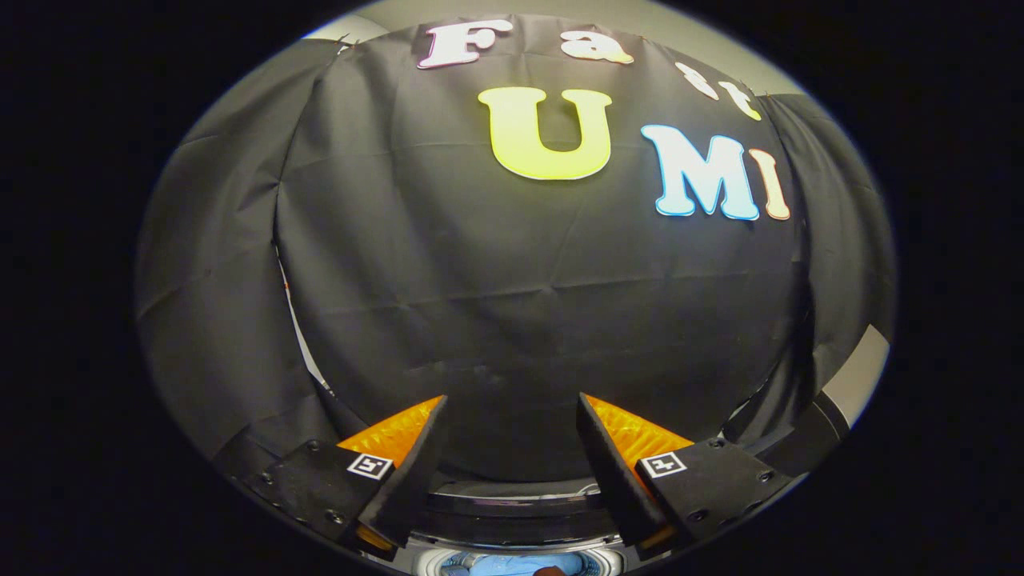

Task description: Put the clothes into the washing machine and then close the washing machine lid.

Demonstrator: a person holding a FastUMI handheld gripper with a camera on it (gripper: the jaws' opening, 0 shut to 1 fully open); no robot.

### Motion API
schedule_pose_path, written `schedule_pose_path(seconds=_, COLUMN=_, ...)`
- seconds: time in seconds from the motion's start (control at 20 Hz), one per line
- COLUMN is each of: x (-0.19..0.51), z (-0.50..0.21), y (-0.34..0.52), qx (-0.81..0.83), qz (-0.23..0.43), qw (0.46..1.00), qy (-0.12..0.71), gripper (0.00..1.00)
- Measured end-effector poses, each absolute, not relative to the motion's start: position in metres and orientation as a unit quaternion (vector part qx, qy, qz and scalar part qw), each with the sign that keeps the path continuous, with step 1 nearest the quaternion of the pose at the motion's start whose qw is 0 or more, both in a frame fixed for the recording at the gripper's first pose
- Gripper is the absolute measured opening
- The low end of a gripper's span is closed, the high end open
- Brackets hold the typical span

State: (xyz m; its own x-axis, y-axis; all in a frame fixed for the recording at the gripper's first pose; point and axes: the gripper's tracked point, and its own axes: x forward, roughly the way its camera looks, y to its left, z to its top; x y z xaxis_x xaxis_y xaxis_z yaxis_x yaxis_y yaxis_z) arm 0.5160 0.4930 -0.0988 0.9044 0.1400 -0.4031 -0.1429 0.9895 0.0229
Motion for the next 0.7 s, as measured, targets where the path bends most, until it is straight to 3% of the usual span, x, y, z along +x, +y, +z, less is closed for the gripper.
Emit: schedule_pose_path(seconds=0.7, x=0.45, z=-0.093, y=0.487, qx=-0.005, qz=0.085, qw=0.978, qy=0.19, gripper=0.98)
